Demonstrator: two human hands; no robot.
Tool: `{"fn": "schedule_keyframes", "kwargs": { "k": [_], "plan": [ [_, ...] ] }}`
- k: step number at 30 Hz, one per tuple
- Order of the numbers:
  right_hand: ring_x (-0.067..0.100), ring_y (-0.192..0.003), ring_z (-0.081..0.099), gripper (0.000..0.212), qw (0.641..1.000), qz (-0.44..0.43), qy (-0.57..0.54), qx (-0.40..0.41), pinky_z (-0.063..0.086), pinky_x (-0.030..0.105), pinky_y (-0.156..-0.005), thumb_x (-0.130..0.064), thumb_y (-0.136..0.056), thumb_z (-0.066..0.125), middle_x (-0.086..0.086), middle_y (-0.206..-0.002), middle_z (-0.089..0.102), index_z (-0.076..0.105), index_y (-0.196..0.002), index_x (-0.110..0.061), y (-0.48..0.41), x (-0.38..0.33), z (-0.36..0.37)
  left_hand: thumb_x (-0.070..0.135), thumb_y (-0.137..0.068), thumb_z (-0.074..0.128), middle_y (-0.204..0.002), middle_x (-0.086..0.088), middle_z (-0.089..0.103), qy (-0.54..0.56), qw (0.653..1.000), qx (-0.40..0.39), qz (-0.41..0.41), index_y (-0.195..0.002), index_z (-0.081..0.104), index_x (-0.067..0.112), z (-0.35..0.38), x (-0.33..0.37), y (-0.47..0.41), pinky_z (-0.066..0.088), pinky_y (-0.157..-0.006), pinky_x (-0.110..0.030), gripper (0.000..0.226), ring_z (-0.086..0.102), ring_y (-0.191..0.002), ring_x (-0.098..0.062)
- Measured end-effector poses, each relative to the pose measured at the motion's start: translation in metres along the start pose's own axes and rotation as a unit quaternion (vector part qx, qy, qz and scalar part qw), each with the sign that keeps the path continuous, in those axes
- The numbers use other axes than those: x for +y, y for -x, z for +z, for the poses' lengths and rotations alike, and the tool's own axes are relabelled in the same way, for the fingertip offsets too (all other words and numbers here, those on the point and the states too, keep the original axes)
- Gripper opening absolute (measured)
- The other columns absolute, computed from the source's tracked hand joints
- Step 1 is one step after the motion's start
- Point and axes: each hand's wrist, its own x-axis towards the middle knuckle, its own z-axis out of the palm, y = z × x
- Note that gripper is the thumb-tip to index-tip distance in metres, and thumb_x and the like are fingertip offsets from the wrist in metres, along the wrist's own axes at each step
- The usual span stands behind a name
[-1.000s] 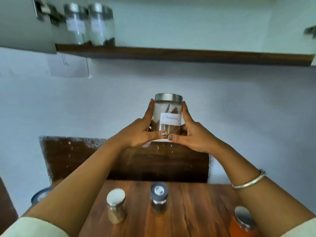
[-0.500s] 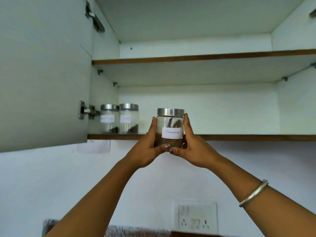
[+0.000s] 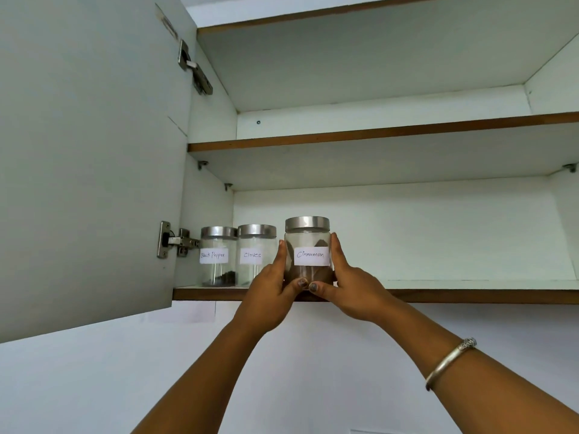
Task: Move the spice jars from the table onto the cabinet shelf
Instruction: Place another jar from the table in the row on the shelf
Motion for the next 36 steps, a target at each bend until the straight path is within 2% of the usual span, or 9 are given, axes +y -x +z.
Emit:
{"fn": "schedule_keyframes", "kwargs": {
  "k": [3,6,9,13,17,22,27,33,36],
  "plan": [
    [0.026,-0.117,0.057,0.1,0.999,0.02,0.029,0.006,0.046,0.044,-0.098,-0.065,-0.085,0.047,-0.001,-0.144,0.048,-0.031,-0.141,-0.037,-0.005,0.0,0.002,0.039,-0.095,0.045,-0.116,-0.007,0.056,-0.061,0.998,0.028,-0.001,-0.149,-0.001,0.029,0.008,-0.007,-0.003,0.042,-0.086,-0.024,0.071,0.055,-0.104,-0.017],
    [0.027,-0.114,0.059,0.102,0.996,0.047,0.068,0.032,0.046,0.046,-0.097,-0.074,-0.08,0.043,-0.002,-0.138,0.054,-0.03,-0.142,-0.038,-0.008,-0.001,0.009,0.036,-0.098,0.041,-0.115,-0.011,0.053,-0.104,0.993,0.057,-0.006,-0.15,0.008,0.023,0.012,-0.008,-0.003,0.036,-0.083,-0.023,0.063,0.05,-0.107,-0.02],
    [0.029,-0.116,0.056,0.099,0.99,0.077,0.114,0.038,0.041,0.048,-0.1,-0.078,-0.079,0.036,-0.001,-0.136,0.055,-0.029,-0.141,-0.039,-0.014,-0.004,0.015,0.031,-0.099,0.04,-0.114,-0.011,0.055,-0.136,0.987,0.08,-0.006,-0.148,0.024,0.018,0.013,-0.008,-0.002,0.038,-0.081,-0.023,0.053,0.051,-0.106,-0.021],
    [0.031,-0.124,0.047,0.083,0.985,0.105,0.135,0.034,0.031,0.049,-0.105,-0.068,-0.089,0.028,0.002,-0.134,0.056,-0.025,-0.144,-0.037,-0.018,-0.008,0.017,0.027,-0.096,0.049,-0.106,-0.012,0.062,-0.138,0.985,0.106,-0.008,-0.133,0.048,0.013,0.011,-0.008,-0.005,0.034,-0.073,-0.021,0.04,0.057,-0.099,-0.023],
    [0.032,-0.125,0.045,0.074,0.982,0.109,0.149,0.042,0.028,0.049,-0.103,-0.059,-0.093,0.026,0.006,-0.128,0.059,-0.021,-0.146,-0.037,-0.016,-0.01,0.018,0.025,-0.093,0.054,-0.096,-0.01,0.067,-0.122,0.985,0.123,-0.026,-0.113,0.062,0.01,0.013,-0.012,-0.01,0.044,-0.072,-0.025,0.026,0.062,-0.088,-0.022],
    [0.031,-0.13,0.04,0.075,0.978,0.111,0.173,0.024,0.028,0.049,-0.103,-0.062,-0.093,0.024,0.007,-0.134,0.054,-0.022,-0.146,-0.036,-0.017,-0.009,0.02,0.025,-0.092,0.055,-0.09,-0.01,0.067,-0.112,0.982,0.15,-0.039,-0.101,0.066,0.008,0.017,-0.012,-0.008,0.038,-0.067,-0.021,0.022,0.061,-0.084,-0.021],
    [0.031,-0.14,0.027,0.072,0.976,0.132,0.174,-0.009,0.021,0.053,-0.109,-0.064,-0.093,0.021,0.007,-0.146,0.043,-0.018,-0.147,-0.035,-0.018,-0.011,0.018,0.028,-0.093,0.053,-0.093,-0.012,0.066,-0.127,0.977,0.165,-0.056,-0.101,0.069,0.006,0.019,-0.012,-0.007,0.038,-0.068,-0.023,0.028,0.061,-0.087,-0.023],
    [0.029,-0.144,0.017,0.068,0.968,0.147,0.197,-0.046,0.016,0.053,-0.111,-0.062,-0.094,0.016,0.005,-0.151,0.035,-0.01,-0.15,-0.034,-0.021,-0.013,0.017,0.029,-0.092,0.055,-0.095,-0.011,0.067,-0.112,0.979,0.155,-0.065,-0.103,0.068,0.007,0.018,-0.012,-0.007,0.049,-0.076,-0.029,0.028,0.062,-0.087,-0.023],
    [0.029,-0.145,0.014,0.066,0.963,0.157,0.206,-0.07,0.013,0.052,-0.112,-0.062,-0.094,0.014,0.003,-0.154,0.031,-0.006,-0.151,-0.034,-0.023,-0.014,0.016,0.028,-0.092,0.054,-0.097,-0.013,0.065,-0.113,0.979,0.149,-0.077,-0.103,0.067,0.005,0.017,-0.012,-0.007,0.043,-0.074,-0.026,0.028,0.061,-0.09,-0.023]
  ]
}}
